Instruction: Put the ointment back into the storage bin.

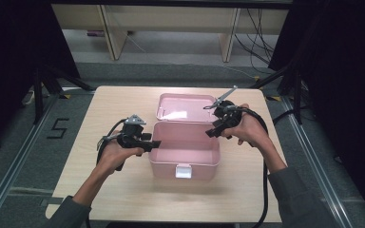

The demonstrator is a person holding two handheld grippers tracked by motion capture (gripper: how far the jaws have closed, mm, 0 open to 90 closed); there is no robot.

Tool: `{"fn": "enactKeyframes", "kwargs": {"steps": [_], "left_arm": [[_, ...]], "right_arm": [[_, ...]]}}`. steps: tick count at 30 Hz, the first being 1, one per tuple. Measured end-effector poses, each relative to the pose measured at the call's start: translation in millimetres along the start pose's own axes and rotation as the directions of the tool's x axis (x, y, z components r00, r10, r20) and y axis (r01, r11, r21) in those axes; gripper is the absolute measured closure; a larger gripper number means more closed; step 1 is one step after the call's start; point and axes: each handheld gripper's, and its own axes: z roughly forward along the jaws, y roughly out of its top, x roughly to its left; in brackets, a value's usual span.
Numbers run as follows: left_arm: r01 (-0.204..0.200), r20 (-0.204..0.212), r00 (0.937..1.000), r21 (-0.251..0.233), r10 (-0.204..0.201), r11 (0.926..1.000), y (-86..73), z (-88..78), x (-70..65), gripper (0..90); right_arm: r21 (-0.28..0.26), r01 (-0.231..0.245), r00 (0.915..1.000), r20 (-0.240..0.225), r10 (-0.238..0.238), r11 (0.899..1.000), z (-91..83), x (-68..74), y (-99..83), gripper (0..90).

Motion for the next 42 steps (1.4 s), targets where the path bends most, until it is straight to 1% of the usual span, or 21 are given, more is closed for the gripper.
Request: {"fn": "enactKeyframes", "kwargs": {"steps": [2, 3, 4, 7, 10, 12, 13, 16, 18, 20, 22, 23, 25, 28, 29, 30, 31, 32, 37, 38, 42], "left_arm": [[-0.009, -0.022, 0.9997, 0.006, 0.009, 0.9999, 5.7, 2.8, 2.6, 49.5], [-0.009, -0.028, 0.9996, 0.012, 0.009, 0.9999, 9.1, 3.6, 4.5, 49.6], [0.006, -0.032, 0.9995, 0.0, -0.006, 1.0, 11.8, 5.6, 5.4, 49.6], [0.008, -0.049, 0.9988, 0.022, -0.007, 0.9997, 21.2, 8.9, 9.4, 49.6], [-0.011, -0.059, 0.9982, 0.057, 0.014, 0.9983, 29.7, 12.7, 11.3, 49.7], [-0.02, -0.062, 0.9978, 0.069, 0.024, 0.9974, 34.9, 15.0, 12.2, 50.3], [-0.016, -0.062, 0.9978, 0.072, 0.021, 0.9973, 37.3, 16.2, 13.1, 50.6], [-0.008, -0.072, 0.9973, 0.086, 0.014, 0.9963, 42.1, 19.9, 16.6, 51.6], [-0.004, -0.074, 0.9972, 0.086, 0.011, 0.9963, 42.8, 23.0, 19.2, 52.0], [-0.01, -0.068, 0.9975, 0.107, 0.017, 0.9943, 42.7, 26.0, 21.7, 52.8], [-0.004, -0.07, 0.9975, 0.107, 0.012, 0.9943, 42.9, 27.6, 24.2, 54.5], [-0.005, -0.069, 0.9975, 0.105, 0.012, 0.9945, 43.1, 28.7, 25.3, 56.4], [-0.006, -0.073, 0.9972, 0.111, 0.014, 0.9938, 44.1, 30.5, 26.2, 60.0], [-0.015, -0.082, 0.9963, 0.11, 0.024, 0.9938, 45.2, 32.1, 25.4, 64.2], [-0.023, -0.077, 0.9966, 0.118, 0.032, 0.9928, 45.8, 32.3, 25.9, 65.5], [-0.024, -0.075, 0.9966, 0.125, 0.034, 0.9918, 46.6, 32.4, 26.1, 66.6], [-0.021, -0.089, 0.9956, 0.109, 0.031, 0.9939, 46.4, 33.4, 25.7, 67.7], [-0.021, -0.091, 0.9954, 0.105, 0.031, 0.9943, 46.6, 33.7, 25.7, 69.2], [-0.056, -0.087, 0.9939, 0.122, 0.067, 0.9909, 46.9, 33.7, 22.3, 78.7], [-0.065, -0.097, 0.9923, 0.124, 0.077, 0.9902, 47.0, 33.8, 21.1, 79.0], [-0.068, -0.103, 0.9915, 0.114, 0.08, 0.9911, 46.3, 33.9, 19.7, 79.5]], "right_arm": [[-0.015, -0.014, 0.9998, 0.012, 0.014, 1.0, -1.5, -2.9, -0.4, 50.8], [-0.001, -0.043, 0.999, 0.008, 0.043, 0.999, -2.4, -2.8, -0.7, 50.6], [-0.017, -0.027, 0.9995, 0.016, 0.027, 1.0, -2.3, -5.0, -0.8, 50.1], [-0.03, -0.053, 0.9984, 0.018, 0.053, 0.998, -3.2, -9.5, -1.4, 49.7], [-0.033, -0.088, 0.9956, 0.028, 0.089, 0.996, -4.6, -11.9, -1.7, 49.8], [-0.047, -0.062, 0.9972, 0.039, 0.064, 0.997, -4.0, -15.3, -2.2, 49.8], [-0.031, -0.088, 0.9954, 0.035, 0.089, 0.996, -4.4, -13.8, -2.2, 49.7], [-0.02, -0.114, 0.9929, 0.03, 0.115, 0.993, -3.5, -14.2, -2.5, 49.8], [-0.038, -0.081, 0.9961, 0.031, 0.082, 0.996, -2.2, -16.8, -2.3, 49.7], [-0.04, -0.079, 0.9963, 0.03, 0.08, 0.996, -1.7, -17.1, -2.3, 49.7], [-0.028, -0.107, 0.9939, 0.025, 0.108, 0.994, -1.9, -16.2, -2.4, 49.8], [-0.04, -0.085, 0.9959, 0.029, 0.086, 0.996, -1.2, -18.4, -2.7, 49.8], [-0.027, -0.112, 0.993, 0.035, 0.113, 0.993, -1.4, -18.8, -3.2, 49.7], [-0.033, -0.103, 0.994, 0.034, 0.104, 0.994, -0.8, -20.9, -4.3, 49.7], [-0.03, -0.117, 0.9924, 0.037, 0.118, 0.993, -1.2, -21.0, -4.7, 49.8], [-0.038, -0.103, 0.9939, 0.038, 0.104, 0.994, -1.2, -22.7, -5.2, 49.8], [-0.032, -0.124, 0.9915, 0.036, 0.125, 0.992, -1.6, -22.4, -5.5, 49.8], [-0.036, -0.118, 0.992, 0.041, 0.119, 0.992, -2.1, -23.8, -5.9, 49.8], [-0.054, -0.164, 0.9847, 0.051, 0.167, 0.985, -3.2, -31.7, -7.9, 51.4], [-0.062, -0.155, 0.9858, 0.055, 0.159, 0.986, -2.8, -34.8, -8.3, 51.4], [-0.081, -0.196, 0.9765, 0.075, 0.202, 0.977, -1.0, -43.0, -8.3, 51.4]]}}
